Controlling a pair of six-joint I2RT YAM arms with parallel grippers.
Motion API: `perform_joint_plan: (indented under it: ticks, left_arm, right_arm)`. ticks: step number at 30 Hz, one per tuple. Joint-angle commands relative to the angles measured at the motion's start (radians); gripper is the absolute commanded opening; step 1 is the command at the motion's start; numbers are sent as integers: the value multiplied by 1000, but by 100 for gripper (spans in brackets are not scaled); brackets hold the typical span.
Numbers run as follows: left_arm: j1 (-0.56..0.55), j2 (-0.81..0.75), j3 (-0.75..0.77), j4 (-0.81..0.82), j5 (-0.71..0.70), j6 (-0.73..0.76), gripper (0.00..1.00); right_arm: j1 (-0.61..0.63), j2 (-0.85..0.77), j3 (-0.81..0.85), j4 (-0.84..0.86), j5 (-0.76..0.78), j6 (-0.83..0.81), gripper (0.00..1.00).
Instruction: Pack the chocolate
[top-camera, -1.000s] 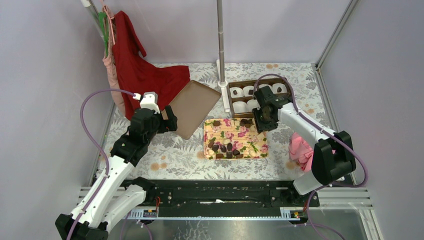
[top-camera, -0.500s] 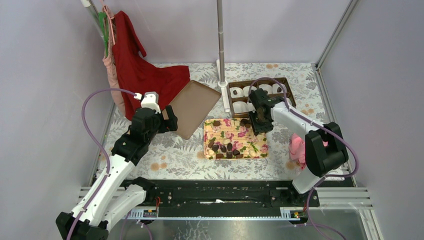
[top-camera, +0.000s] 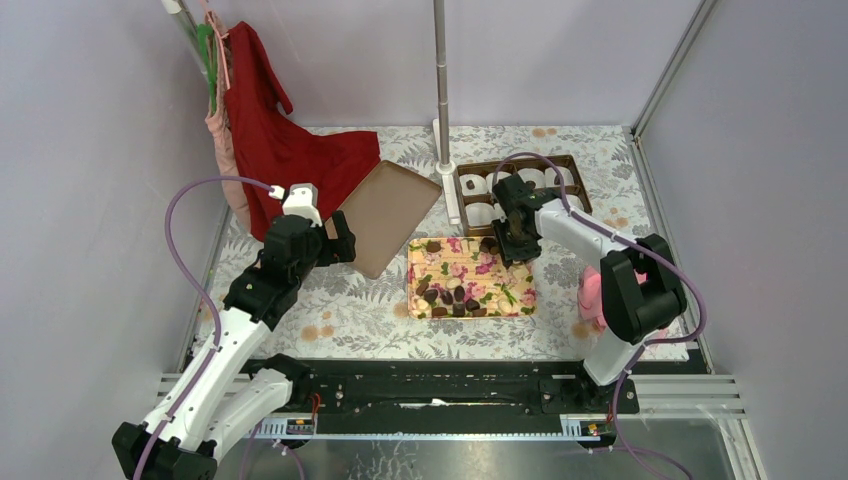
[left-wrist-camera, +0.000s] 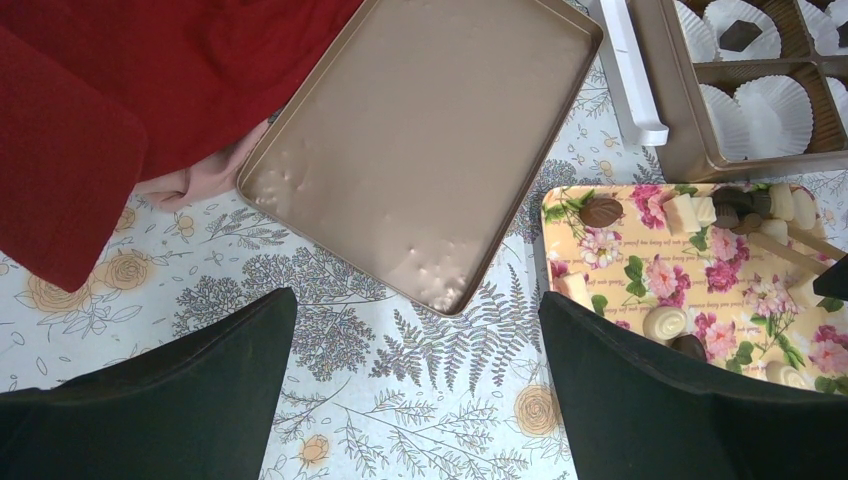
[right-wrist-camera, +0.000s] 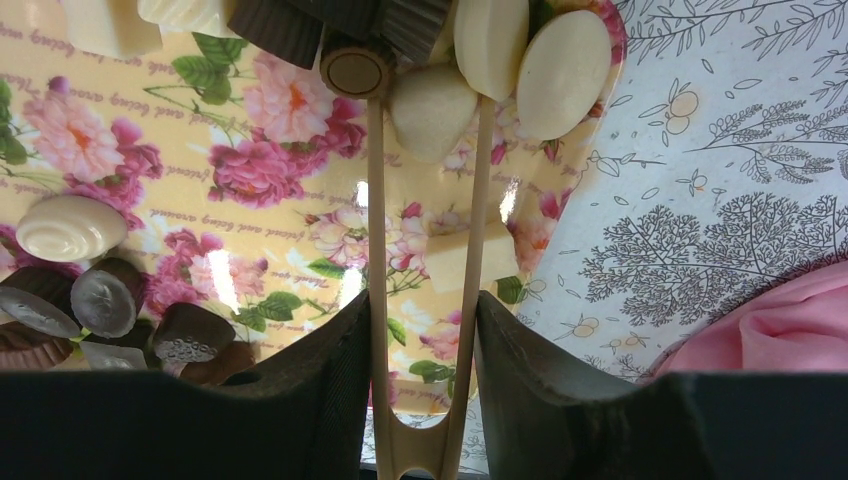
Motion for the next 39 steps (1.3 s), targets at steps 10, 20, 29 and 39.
perform_joint_plan:
  ticks: [10,20,29,39]
  left_arm:
    - [5,3,-8,46,-19,8,99]
    - [5,2,-8,47,-17,8,99]
    - [5,-3,-7,47,-8,7,99]
    - [5,-14,-9,47,-3,7,99]
  right_arm:
    - [11,-6,53,-16,-1,-11,40]
    - [11,-86,75,-90,12,-21,31]
    - [9,-119,162,-123,71,-27,30]
    - [-65,-65,260,-127,129,-43,30]
